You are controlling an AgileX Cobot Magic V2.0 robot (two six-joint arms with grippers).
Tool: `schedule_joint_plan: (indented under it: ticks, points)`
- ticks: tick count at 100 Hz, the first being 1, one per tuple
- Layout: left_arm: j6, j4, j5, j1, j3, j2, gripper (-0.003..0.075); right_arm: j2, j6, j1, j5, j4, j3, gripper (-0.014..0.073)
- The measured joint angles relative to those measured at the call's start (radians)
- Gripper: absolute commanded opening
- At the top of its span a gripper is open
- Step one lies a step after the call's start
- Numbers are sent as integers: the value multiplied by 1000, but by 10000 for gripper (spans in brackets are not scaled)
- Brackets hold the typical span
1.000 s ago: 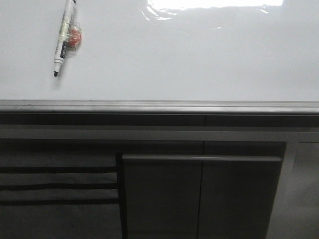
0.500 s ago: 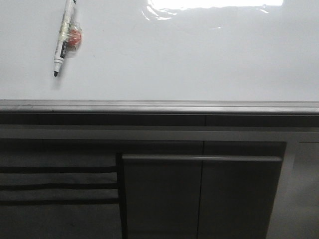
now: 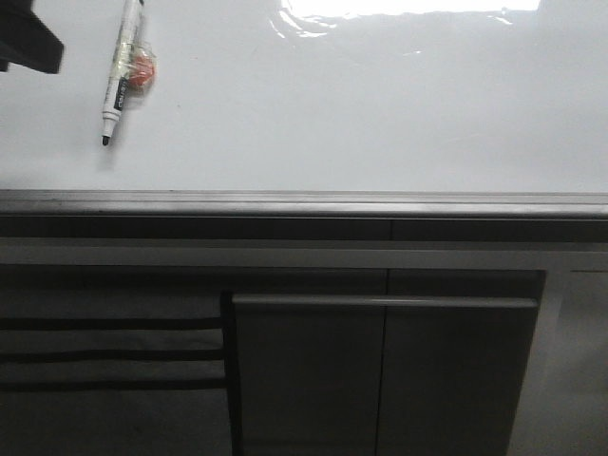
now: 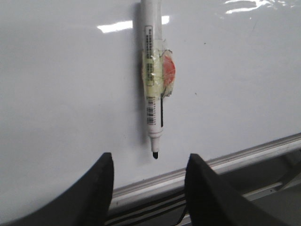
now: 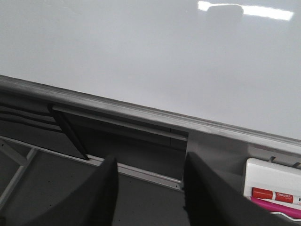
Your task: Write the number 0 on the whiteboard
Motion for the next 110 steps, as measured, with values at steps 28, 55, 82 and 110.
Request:
schedule_joint_plan:
  ticks: [28,55,82,110]
  points:
    - [0,2,45,-4,-172,237,326,0,-4,0,-5,4,0,290]
    - [0,2,54,-4,-251,325,309,0,-4,0,-6,4,0,290]
    - [0,25,55,-4,-252,342,97,0,-4,0,-6,5,0,290]
    - [3,53,92,-5,-252,336,-20,0,-10,0,-7,8,0,290]
